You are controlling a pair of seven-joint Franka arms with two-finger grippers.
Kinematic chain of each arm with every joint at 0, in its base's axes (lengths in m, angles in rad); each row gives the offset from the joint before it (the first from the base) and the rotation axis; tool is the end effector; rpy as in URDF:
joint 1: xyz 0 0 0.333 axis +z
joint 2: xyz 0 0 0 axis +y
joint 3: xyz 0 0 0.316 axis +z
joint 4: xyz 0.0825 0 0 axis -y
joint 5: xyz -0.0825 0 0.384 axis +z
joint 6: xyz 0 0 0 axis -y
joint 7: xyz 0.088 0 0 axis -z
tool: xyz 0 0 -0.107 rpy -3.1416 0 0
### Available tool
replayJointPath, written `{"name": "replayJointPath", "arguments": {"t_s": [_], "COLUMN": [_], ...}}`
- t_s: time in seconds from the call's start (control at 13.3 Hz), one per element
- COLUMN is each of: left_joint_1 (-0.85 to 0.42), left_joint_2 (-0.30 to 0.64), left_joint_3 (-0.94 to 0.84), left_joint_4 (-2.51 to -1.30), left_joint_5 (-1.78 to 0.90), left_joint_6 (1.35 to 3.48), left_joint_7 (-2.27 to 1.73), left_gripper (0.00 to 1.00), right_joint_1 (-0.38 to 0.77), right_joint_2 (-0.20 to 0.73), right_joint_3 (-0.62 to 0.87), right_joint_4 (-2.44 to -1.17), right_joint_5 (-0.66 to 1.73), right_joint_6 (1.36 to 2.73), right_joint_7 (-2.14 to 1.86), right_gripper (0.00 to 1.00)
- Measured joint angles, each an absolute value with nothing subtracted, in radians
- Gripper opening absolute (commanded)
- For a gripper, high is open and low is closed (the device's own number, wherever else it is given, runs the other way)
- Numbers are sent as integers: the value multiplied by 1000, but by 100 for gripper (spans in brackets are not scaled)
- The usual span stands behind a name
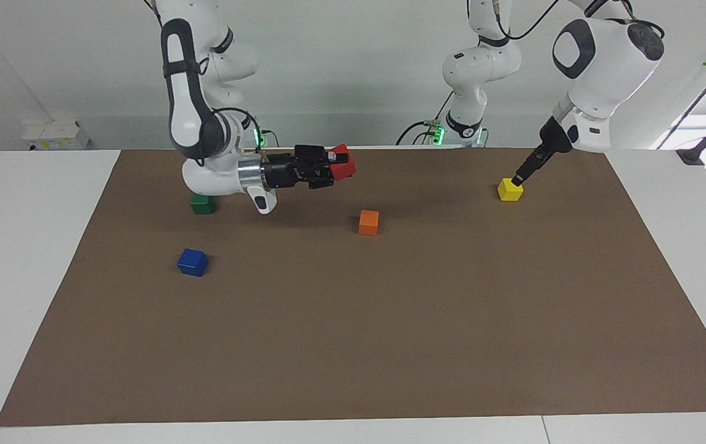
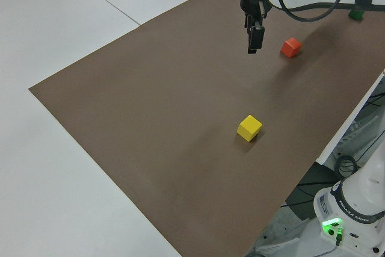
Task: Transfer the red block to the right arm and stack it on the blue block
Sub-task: 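Carry the red block with the right gripper toward the blue block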
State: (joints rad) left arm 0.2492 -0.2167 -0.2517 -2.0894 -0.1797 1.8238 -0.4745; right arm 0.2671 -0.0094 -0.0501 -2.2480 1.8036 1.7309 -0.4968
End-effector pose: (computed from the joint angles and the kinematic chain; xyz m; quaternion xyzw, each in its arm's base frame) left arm 0.4881 -0.0225 0.5098 0.9632 0.2608 -0.0401 0.0516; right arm 0.4953 0.2004 0.4290 -0.6726 0.0859 0.0541 0.7330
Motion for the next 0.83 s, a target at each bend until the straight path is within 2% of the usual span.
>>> {"name": "replayJointPath", "arguments": {"t_s": [0.3,0.83], "left_joint_1": [262,241], "left_joint_2": [-183,-64], "left_joint_3": [-251,-252], "left_joint_4": [-2055,-1801], "left_joint_5": [-52,-22], "left_joint_6": [1838,1710], "left_joint_7": [-235,-127], "left_gripper": [100,100], "right_joint_1": [176,107], "right_joint_2": [-105,-155], "right_joint_3": [-52,-53], "right_joint_4": [-2181,-1993], "right_joint_5": [1525,987], "right_joint_6": [1750,1731], "right_joint_7": [-289,-21], "right_gripper": [0,0]}}
